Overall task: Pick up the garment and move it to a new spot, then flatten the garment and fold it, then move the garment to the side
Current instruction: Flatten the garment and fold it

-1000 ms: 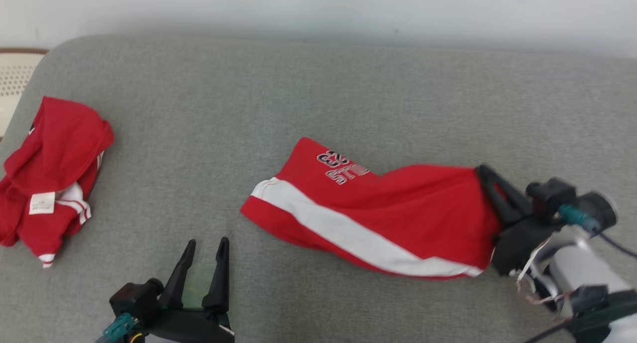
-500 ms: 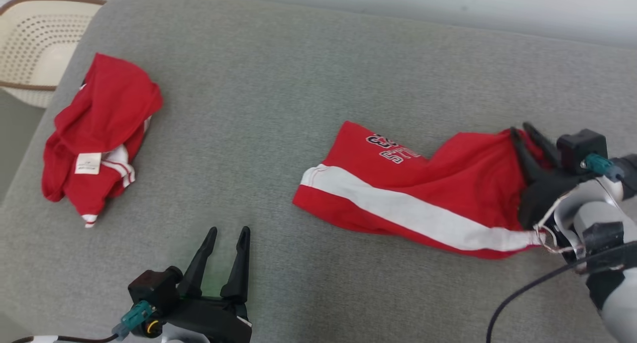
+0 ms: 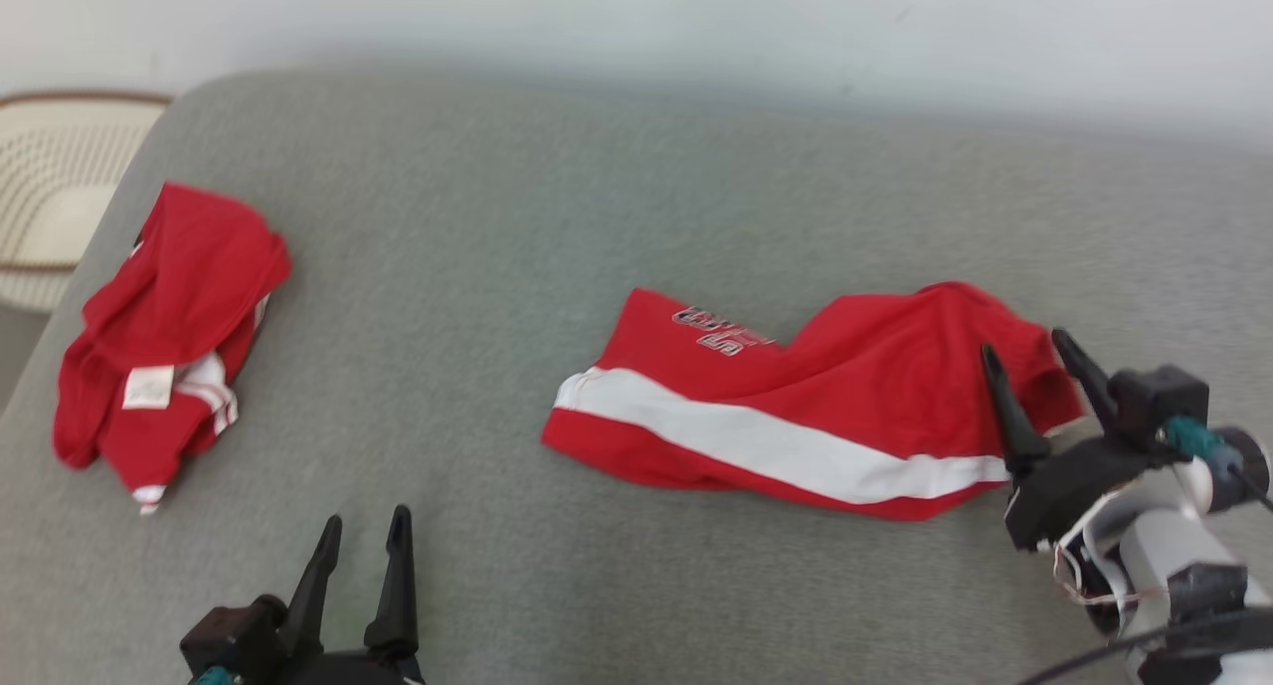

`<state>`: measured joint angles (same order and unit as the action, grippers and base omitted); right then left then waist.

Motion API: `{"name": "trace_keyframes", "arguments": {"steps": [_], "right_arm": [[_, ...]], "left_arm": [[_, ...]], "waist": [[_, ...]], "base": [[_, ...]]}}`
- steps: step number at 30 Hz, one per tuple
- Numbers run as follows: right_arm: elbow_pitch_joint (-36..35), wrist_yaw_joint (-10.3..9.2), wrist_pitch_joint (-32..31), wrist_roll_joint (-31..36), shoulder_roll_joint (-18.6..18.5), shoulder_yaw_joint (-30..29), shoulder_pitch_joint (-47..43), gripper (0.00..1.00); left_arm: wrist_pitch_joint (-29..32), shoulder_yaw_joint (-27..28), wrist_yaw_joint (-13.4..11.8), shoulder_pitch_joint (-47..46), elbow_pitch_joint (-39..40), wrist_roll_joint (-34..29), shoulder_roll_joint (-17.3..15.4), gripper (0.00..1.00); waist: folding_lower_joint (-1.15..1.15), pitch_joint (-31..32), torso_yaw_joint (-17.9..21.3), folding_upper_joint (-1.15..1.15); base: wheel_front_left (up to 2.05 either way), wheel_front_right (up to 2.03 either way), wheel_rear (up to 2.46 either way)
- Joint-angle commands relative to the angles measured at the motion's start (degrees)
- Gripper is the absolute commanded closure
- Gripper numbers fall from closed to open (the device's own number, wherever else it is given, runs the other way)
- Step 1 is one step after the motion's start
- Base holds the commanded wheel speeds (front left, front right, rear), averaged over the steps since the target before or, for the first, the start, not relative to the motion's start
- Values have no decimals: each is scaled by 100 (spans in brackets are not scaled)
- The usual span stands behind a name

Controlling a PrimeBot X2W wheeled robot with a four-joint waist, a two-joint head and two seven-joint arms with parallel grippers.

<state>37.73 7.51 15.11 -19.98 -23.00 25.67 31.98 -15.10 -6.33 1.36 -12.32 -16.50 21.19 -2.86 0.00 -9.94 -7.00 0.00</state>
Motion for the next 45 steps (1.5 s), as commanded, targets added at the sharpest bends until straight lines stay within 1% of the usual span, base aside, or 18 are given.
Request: {"name": "trace_keyframes", "arguments": {"steps": [1,4,8,16,18,23,30,37,45], "right_arm": [[-109,-4,4,48,67,-86,-195,0],[-304,-4,3,128,179,-325,-619,0],[-445,-4,4,176,331,-578,-1034,0],[-700,-4,4,374,680,-1043,-1636,0],[-775,-4,4,444,744,-1112,-1748,0],[-885,-4,3,546,877,-1188,-2008,0],[-1013,-4,3,583,1002,-1280,-2253,0],[-1187,-4,3,654,1097,-1383,-2397,0],[-1267,-4,3,673,1147,-1341,-2445,0]], "left_arm": [[-10,68,-17,150,21,-81,-3,0],[-10,168,5,293,61,-193,-5,0],[-10,270,-45,474,140,-429,-6,0],[-11,318,-187,734,271,-986,-5,0],[-11,321,-182,780,265,-1094,-5,0],[-11,351,-177,873,263,-1330,-5,0],[-11,328,-284,1015,285,-1641,-4,0],[-11,334,-315,1123,273,-1755,-6,0],[-11,386,-341,1105,242,-1766,-5,0]], "waist": [[0,498,500,0],[0,657,655,0],[0,800,829,0],[0,933,1057,0],[0,955,1096,0],[0,1012,1162,0],[0,1094,1193,0],[0,1162,1179,0],[0,1158,1151,0]], "base": [[0,0,0],[0,0,0],[0,0,0],[0,0,0],[0,0,0],[0,0,0],[0,0,0],[0,0,0],[0,0,0]]}}
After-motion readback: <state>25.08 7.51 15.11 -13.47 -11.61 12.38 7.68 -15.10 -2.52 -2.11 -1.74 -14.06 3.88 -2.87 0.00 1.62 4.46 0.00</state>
